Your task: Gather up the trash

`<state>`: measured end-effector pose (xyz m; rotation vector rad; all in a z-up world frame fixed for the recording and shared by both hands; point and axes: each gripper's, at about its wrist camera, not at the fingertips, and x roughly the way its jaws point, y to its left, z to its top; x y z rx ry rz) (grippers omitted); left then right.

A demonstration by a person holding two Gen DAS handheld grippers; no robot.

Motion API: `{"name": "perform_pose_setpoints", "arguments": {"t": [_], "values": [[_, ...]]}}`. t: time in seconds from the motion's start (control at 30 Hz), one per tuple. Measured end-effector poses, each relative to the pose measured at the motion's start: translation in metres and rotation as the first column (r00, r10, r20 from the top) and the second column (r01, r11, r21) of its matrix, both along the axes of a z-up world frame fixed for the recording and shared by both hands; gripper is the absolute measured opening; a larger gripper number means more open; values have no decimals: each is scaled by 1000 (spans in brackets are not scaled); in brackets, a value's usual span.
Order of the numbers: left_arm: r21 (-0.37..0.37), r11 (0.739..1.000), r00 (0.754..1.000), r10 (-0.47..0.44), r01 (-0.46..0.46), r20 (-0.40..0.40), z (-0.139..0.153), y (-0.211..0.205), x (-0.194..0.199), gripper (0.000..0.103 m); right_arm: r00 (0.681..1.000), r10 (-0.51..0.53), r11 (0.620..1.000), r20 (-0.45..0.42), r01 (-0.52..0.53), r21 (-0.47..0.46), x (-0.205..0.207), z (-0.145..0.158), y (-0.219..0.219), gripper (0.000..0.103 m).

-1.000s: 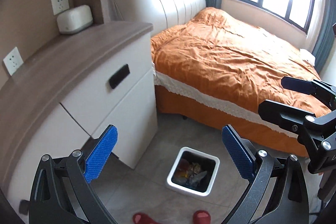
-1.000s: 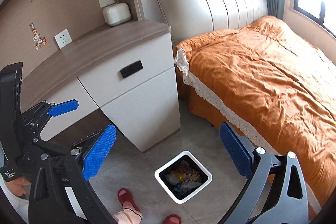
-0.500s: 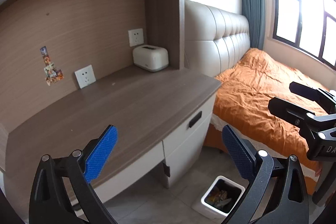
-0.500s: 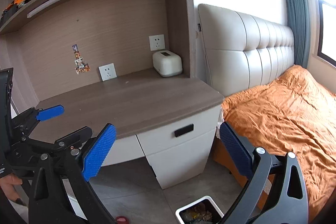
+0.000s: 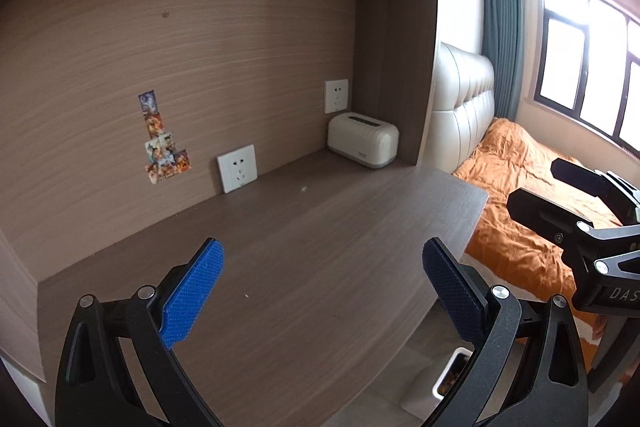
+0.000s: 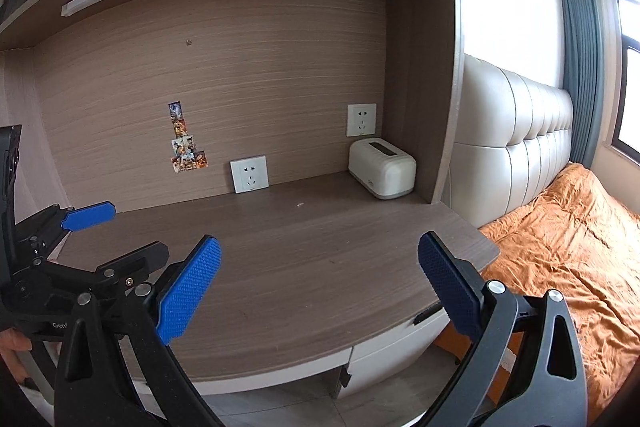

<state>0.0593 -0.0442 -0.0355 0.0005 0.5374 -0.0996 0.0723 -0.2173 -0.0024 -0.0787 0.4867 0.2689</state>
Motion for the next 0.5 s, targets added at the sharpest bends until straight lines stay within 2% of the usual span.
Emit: {"name": "perform_pose_setpoints", "arguments": {"t": [0.2,0.5], "values": [[8,1000,999,19,-19,27,11,45,10,98,1000,4,1000,15,-4,-31,14,6,46,98],[5,999,998,47,-47,49,20,84,23,98,1000,-22,1000,16,22,19,20,12,68,98]]}}
